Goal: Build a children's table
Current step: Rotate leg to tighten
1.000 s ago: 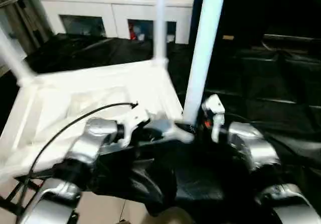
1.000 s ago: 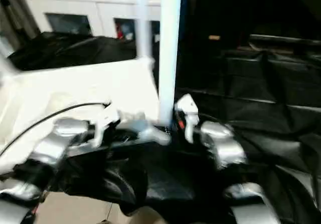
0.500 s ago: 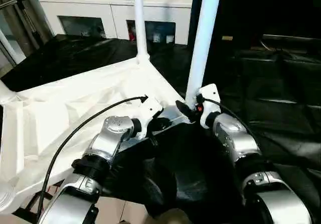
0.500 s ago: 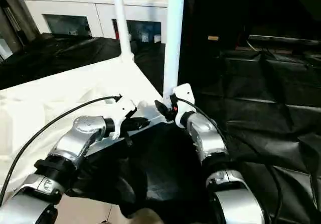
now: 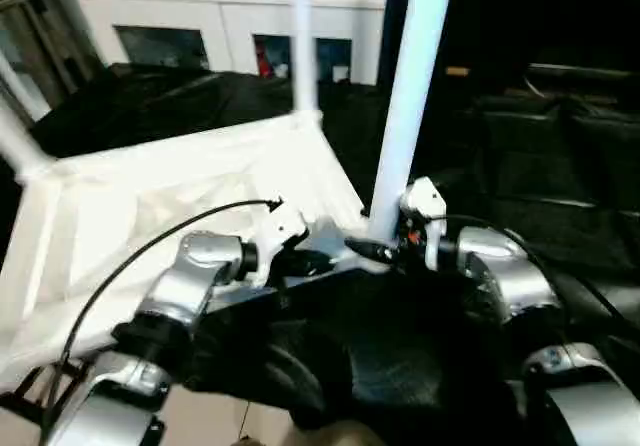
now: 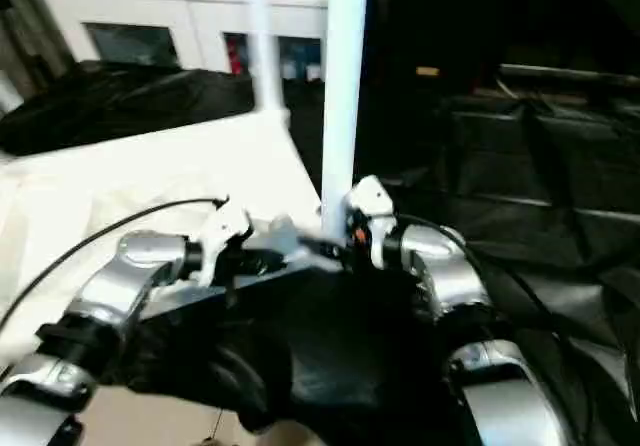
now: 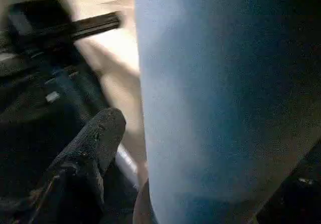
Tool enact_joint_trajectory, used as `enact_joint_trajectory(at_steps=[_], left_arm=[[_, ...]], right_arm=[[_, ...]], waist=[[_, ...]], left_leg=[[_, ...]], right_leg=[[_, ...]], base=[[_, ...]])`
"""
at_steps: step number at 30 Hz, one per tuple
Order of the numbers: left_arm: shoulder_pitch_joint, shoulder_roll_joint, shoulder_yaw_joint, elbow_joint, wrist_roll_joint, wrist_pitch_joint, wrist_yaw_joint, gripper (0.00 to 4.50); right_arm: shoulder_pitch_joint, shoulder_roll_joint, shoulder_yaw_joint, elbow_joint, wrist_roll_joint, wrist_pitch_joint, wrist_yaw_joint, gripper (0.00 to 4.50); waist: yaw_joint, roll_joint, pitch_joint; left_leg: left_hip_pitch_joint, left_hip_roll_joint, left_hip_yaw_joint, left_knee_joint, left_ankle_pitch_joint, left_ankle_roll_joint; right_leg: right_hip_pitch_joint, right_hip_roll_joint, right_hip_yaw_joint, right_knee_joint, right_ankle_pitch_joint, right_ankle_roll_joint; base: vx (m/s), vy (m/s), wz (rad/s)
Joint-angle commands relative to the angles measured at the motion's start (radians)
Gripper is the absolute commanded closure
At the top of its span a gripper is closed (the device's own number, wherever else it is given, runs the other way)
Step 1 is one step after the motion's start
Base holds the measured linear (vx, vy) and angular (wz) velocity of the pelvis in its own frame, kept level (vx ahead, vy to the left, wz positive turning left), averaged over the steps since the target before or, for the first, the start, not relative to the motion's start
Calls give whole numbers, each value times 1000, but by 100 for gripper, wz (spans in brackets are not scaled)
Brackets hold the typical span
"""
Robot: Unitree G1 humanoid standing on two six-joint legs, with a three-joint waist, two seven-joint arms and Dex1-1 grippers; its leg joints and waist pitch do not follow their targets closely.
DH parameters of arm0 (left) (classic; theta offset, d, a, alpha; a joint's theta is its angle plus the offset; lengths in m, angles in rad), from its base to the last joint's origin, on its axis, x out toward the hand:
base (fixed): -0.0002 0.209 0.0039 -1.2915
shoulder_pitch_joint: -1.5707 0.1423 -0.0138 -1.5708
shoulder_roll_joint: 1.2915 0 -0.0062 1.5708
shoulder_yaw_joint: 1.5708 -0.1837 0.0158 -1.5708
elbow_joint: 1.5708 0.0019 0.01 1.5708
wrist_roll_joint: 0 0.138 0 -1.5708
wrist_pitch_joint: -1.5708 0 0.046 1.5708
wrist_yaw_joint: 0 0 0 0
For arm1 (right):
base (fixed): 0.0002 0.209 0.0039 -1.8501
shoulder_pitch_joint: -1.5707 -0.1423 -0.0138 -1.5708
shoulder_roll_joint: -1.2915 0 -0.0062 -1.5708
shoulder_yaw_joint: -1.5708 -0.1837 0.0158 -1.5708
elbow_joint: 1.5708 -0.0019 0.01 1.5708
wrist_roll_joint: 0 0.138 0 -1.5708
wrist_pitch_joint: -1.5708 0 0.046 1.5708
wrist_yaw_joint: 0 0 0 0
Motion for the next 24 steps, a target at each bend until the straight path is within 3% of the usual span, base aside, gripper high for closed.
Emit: enact_joint_trajectory(at_steps=[1,10,24], left_arm=[[-9,4,-10,-33,-25,-22,-34,450],[4,67,-11,-43,-51,-37,-138,450],[26,67,-18,-64,-61,-26,-149,450]], right_arm=[[29,4,78,-22,3,21,118,102],[76,-55,117,-103,15,55,242,102],[95,-53,122,-130,23,81,240,213]], waist=[[4,-4,-60],[14,-5,-62],[18,-7,-62]], left_leg=[[5,17,8,-64,-244,79],[6,16,8,-63,-226,71],[5,16,8,-63,-216,65]], right_leg=[[52,-34,25,-69,-150,-283],[52,-34,26,-65,-117,-285],[53,-35,26,-65,-129,-277]], base=[[0,0,0],[0,0,0],[0,0,0]])
